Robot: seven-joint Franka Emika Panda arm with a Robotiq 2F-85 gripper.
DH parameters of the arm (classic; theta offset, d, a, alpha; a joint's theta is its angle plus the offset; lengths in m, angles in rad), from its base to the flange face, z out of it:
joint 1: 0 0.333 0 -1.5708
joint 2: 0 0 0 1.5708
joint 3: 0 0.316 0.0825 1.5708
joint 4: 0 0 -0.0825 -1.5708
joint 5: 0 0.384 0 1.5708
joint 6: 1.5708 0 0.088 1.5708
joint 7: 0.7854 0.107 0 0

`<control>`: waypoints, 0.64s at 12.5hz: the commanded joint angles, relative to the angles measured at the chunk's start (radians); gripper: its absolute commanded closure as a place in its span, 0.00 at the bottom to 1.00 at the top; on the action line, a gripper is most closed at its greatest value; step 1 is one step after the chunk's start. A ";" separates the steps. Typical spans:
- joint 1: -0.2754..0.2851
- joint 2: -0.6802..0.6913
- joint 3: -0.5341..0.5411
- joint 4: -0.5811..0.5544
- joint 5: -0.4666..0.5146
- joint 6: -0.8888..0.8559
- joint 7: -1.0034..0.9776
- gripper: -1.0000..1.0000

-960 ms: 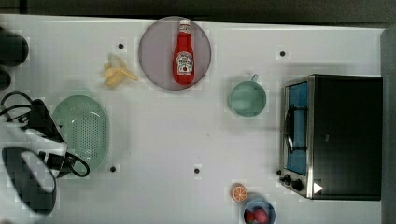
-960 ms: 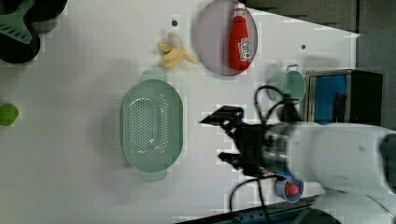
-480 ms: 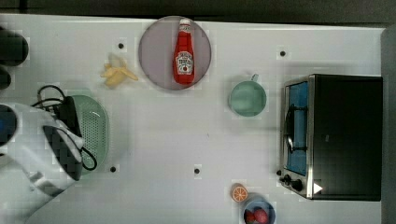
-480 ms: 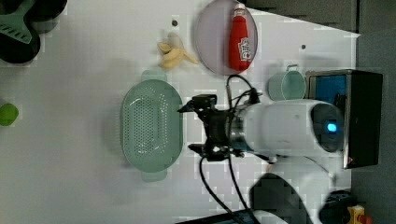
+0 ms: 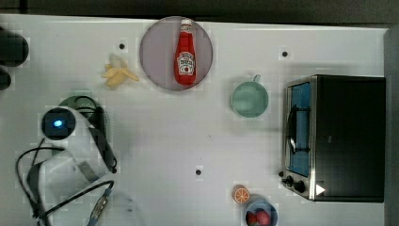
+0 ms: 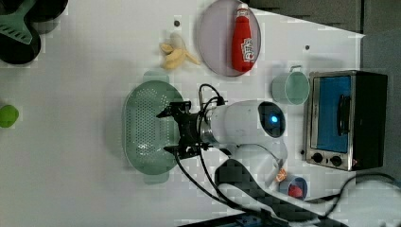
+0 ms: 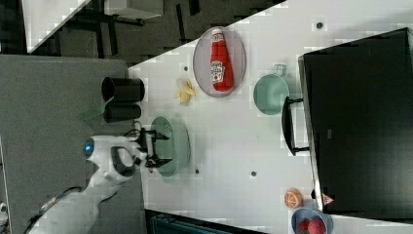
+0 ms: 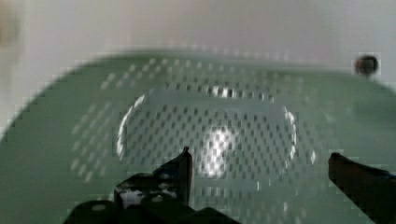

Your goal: Drag strainer left to right.

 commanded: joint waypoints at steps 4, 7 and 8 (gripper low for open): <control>0.177 0.026 -0.161 0.012 0.021 0.048 0.073 0.00; 0.260 0.030 -0.247 0.018 0.022 0.056 0.093 0.00; 0.274 0.031 -0.272 0.014 0.022 0.052 0.098 0.00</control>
